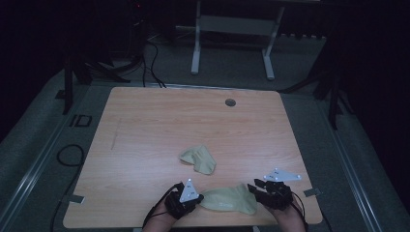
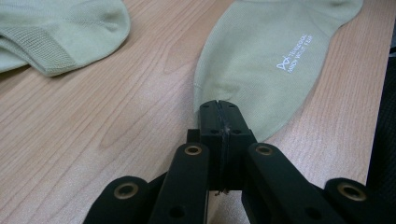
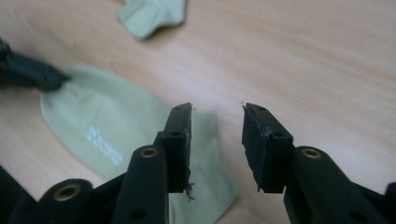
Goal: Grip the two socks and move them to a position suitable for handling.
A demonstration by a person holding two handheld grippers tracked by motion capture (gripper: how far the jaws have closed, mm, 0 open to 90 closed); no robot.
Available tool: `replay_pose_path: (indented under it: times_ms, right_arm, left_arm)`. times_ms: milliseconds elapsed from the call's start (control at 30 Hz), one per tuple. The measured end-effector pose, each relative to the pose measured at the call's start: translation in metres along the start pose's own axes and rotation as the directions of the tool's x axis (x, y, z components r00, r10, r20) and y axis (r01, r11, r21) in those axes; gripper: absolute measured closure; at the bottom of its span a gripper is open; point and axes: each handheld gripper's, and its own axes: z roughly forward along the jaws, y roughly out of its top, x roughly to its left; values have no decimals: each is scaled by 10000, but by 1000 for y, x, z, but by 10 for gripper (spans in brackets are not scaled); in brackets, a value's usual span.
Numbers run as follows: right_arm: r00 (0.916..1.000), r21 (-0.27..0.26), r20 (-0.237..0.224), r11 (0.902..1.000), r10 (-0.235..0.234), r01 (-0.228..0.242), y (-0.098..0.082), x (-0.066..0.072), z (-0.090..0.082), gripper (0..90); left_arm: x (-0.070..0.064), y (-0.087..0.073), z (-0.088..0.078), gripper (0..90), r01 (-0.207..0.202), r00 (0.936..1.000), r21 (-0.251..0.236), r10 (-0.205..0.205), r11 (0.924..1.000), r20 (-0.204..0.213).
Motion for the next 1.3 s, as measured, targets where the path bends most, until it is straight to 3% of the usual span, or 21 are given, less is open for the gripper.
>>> replay_pose_path:
  times_ms: [67,133,200,267,467,500,567,667,767,867,967,1133,1300]
  right_arm:
    - [9999,-214,-100,9997,140,-142,4,-2,-2,661]
    - [9997,-155,-248,9999,-26,22,5,2,0,743]
    - [9984,226,-378,9988,-428,437,3,8,9,833]
    - [9975,528,-514,9973,-478,505,-1,11,18,867]
    - [9984,1249,-409,9912,-387,436,-12,6,44,872]
    - [9988,1162,-441,9929,-190,240,-12,2,44,873]
    - [9994,1179,-177,9926,-285,304,-11,-2,44,871]
    - [9996,1194,-271,9928,-91,123,-10,-6,44,870]
    - [9994,1168,-314,9929,-174,210,-10,-4,45,813]
    - [9992,1005,-391,9948,-117,155,-7,-3,40,769]
    - [9988,610,-420,9977,-268,294,1,1,33,699]
    - [9982,370,-441,9984,-408,425,22,4,34,573]
    - [9955,248,-719,9976,-620,639,50,15,45,505]
  left_arm:
    - [0,0,0,891,-10,10000,-12,10,10000,11]
    - [0,0,0,891,-4,10000,-15,4,10000,25]
    - [1,0,0,891,-2,10000,-13,2,10000,49]
    - [1,0,0,891,1,10000,-9,-1,10000,62]
    - [1,0,0,891,88,9999,-3,-88,10000,61]
    - [1,0,0,890,93,9999,2,-93,10000,58]
    - [1,0,1,890,178,9998,-40,-178,9998,82]
    - [0,0,1,889,233,9997,-46,-233,9997,72]
    - [1,0,1,882,449,9989,-116,-447,9989,153]
    - [0,0,0,769,590,9978,-282,-581,9979,330]
    - [3,2,-8,656,1088,9922,-704,-1039,9916,689]
    - [5,3,-25,486,1061,9941,-1199,-1026,9871,350]
    - [14,-6,-38,454,1152,9933,-1252,-1150,9854,96]
